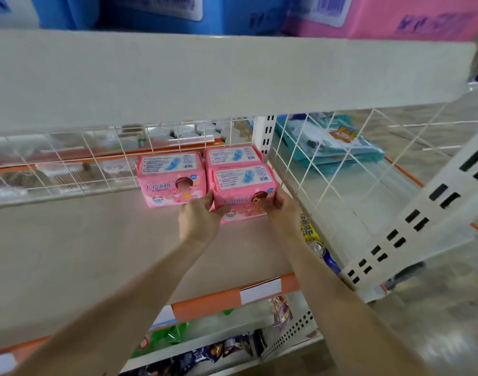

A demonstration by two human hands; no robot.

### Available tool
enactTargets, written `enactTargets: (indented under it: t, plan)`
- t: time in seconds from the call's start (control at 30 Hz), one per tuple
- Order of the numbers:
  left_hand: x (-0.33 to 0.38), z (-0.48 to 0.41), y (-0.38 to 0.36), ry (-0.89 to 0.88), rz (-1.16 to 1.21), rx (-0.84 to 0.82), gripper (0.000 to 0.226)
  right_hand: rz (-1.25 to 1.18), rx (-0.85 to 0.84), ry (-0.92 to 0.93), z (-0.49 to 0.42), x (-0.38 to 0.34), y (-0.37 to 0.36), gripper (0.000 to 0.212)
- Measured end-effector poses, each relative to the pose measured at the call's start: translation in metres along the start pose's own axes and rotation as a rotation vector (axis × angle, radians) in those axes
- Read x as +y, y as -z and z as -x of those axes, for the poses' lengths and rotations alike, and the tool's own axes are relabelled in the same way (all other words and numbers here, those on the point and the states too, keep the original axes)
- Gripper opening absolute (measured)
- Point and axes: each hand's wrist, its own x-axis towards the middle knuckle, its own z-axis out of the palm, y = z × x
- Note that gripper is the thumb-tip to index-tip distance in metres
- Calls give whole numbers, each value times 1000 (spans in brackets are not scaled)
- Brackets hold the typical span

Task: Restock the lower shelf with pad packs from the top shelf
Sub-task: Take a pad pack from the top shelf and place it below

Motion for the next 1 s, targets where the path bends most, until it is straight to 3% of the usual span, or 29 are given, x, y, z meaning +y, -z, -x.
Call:
enactTargets:
  t: [0.2, 0.53, 0.67, 0.87, 1.0]
  plan:
    - [-1, -9, -2, -31, -19, -5, 34, 7, 38, -15, -4, 2, -4, 25]
    - [-3, -17, 0, -25, 11, -32, 38, 74, 33, -16, -5, -3, -5, 32]
    - [-8, -9, 6, -79, 3, -77, 24, 130, -37, -101, -1, -9, 2, 37]
    - [-7, 13, 34, -115, -80, -101, 49, 123, -20, -109, 26, -32, 5, 45]
    - [-3, 24, 52, -220, -230, -135, 53, 213, -21, 20, 56, -63, 6, 59]
